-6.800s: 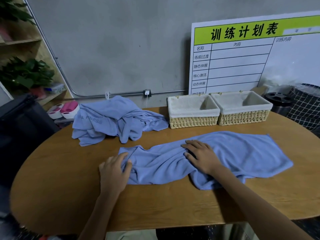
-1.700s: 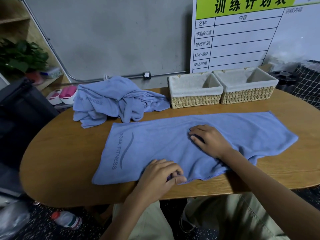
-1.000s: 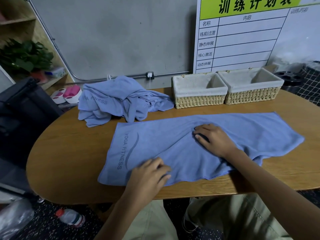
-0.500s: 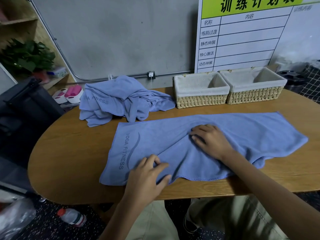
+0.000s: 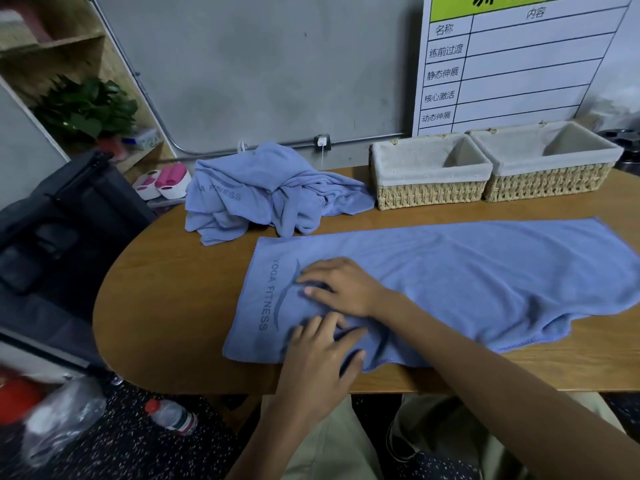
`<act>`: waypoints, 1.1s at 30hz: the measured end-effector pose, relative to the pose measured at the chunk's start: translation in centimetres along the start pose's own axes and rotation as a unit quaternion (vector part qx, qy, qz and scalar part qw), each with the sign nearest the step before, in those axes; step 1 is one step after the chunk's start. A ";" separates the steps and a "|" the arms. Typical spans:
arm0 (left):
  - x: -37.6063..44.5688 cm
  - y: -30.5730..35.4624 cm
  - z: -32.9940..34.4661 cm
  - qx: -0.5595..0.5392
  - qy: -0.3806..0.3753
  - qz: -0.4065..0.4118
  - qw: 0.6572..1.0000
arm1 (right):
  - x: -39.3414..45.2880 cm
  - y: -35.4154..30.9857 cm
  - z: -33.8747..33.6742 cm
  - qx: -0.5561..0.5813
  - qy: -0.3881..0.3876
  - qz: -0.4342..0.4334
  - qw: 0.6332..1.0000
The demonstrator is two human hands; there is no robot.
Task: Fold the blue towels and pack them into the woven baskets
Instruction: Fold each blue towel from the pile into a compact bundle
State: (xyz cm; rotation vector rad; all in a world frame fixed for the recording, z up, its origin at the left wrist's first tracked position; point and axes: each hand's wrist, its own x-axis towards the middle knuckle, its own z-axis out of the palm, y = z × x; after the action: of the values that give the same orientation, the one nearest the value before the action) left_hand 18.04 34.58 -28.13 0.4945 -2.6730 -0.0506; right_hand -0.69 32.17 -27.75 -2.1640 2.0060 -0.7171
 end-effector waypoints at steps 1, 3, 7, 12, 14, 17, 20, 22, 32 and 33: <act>-0.1 -0.4 0.1 -0.020 0.005 0.005 1.000 | 0.6 0.0 0.4 -0.019 -0.032 -0.002 0.999; -0.5 -2.0 0.0 -0.074 0.042 -0.013 0.996 | 0.8 1.2 0.9 -0.045 -0.055 0.017 0.997; -1.5 -7.5 -2.0 -0.055 0.125 -0.164 0.977 | -0.2 3.3 0.7 -0.048 -0.038 0.046 0.997; -2.7 -12.4 -2.8 -0.087 0.035 -0.338 0.937 | -0.2 3.3 0.8 -0.065 -0.033 0.046 0.996; -2.7 -12.9 -2.7 -0.162 0.032 -0.327 0.930 | -0.2 3.3 0.8 -0.066 -0.034 0.046 0.996; -2.5 -12.2 -3.0 -0.275 0.039 -0.295 0.914 | -0.3 3.0 0.7 -0.066 -0.034 0.047 0.996; -3.2 -12.0 -3.5 -0.323 0.069 -0.290 0.898 | -0.7 2.6 0.6 -0.070 -0.043 0.039 0.996; -3.6 -11.9 -3.9 -0.359 0.092 -0.283 0.885 | -1.0 2.4 0.7 -0.069 -0.050 0.031 0.996; -4.4 -13.7 -6.5 -0.364 -0.063 -0.358 0.857 | -1.4 1.7 0.6 -0.041 -0.062 0.018 0.997; -4.4 -14.1 -7.0 -0.343 -0.096 -0.371 0.858 | -1.4 1.5 0.6 -0.041 -0.062 0.015 0.997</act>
State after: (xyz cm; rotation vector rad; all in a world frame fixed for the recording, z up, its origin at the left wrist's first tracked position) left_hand 29.35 23.18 -25.07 1.2560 -2.2293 -1.2716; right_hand -1.87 33.22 -29.29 -2.1581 2.0344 -0.4901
